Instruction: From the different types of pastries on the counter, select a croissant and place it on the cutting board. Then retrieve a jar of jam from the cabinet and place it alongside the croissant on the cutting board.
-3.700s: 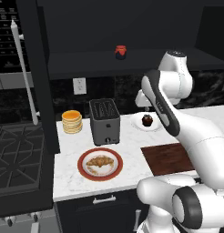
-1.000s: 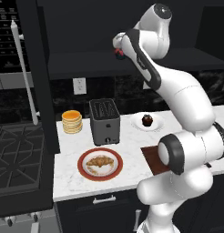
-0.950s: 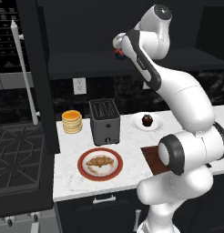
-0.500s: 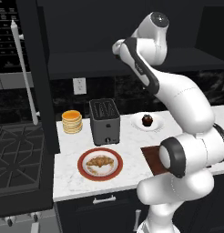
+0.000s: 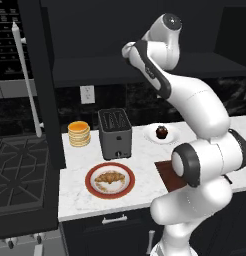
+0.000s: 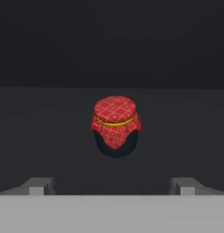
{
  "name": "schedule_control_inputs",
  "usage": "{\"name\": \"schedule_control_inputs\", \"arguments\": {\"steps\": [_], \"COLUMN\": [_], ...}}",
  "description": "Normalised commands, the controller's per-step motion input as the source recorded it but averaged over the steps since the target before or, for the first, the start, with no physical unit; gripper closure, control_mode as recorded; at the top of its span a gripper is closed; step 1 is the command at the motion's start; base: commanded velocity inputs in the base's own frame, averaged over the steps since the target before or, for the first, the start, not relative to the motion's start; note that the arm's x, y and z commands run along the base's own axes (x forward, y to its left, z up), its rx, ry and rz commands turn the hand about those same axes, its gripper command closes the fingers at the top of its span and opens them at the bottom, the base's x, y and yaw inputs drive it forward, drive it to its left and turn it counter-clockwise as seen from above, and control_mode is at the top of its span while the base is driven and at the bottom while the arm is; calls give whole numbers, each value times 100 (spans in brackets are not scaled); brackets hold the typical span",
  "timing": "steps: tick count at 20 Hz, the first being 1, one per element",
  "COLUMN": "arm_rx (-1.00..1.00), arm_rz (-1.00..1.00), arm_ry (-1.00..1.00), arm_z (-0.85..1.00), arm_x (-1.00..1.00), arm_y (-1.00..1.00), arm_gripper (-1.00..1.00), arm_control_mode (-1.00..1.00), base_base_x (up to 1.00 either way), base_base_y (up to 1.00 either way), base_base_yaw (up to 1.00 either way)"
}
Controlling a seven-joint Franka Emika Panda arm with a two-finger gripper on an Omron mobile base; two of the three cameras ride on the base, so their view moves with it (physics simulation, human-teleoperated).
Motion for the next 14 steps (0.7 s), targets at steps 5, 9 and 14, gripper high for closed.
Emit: {"name": "schedule_control_inputs", "arguments": {"steps": [5, 9, 14], "arm_rx": [0, -3, 4], "arm_rz": [0, 0, 0], "arm_ry": [0, 10, 0], "arm_z": [-1, -31, 0], "arm_x": [9, 0, 12], "arm_y": [0, 3, 0], "arm_gripper": [-100, -100, -100], "arm_control_mode": [-100, -100, -100], "base_base_x": [0, 0, 0], "base_base_y": [0, 0, 0], "base_base_yaw": [0, 0, 0]}}
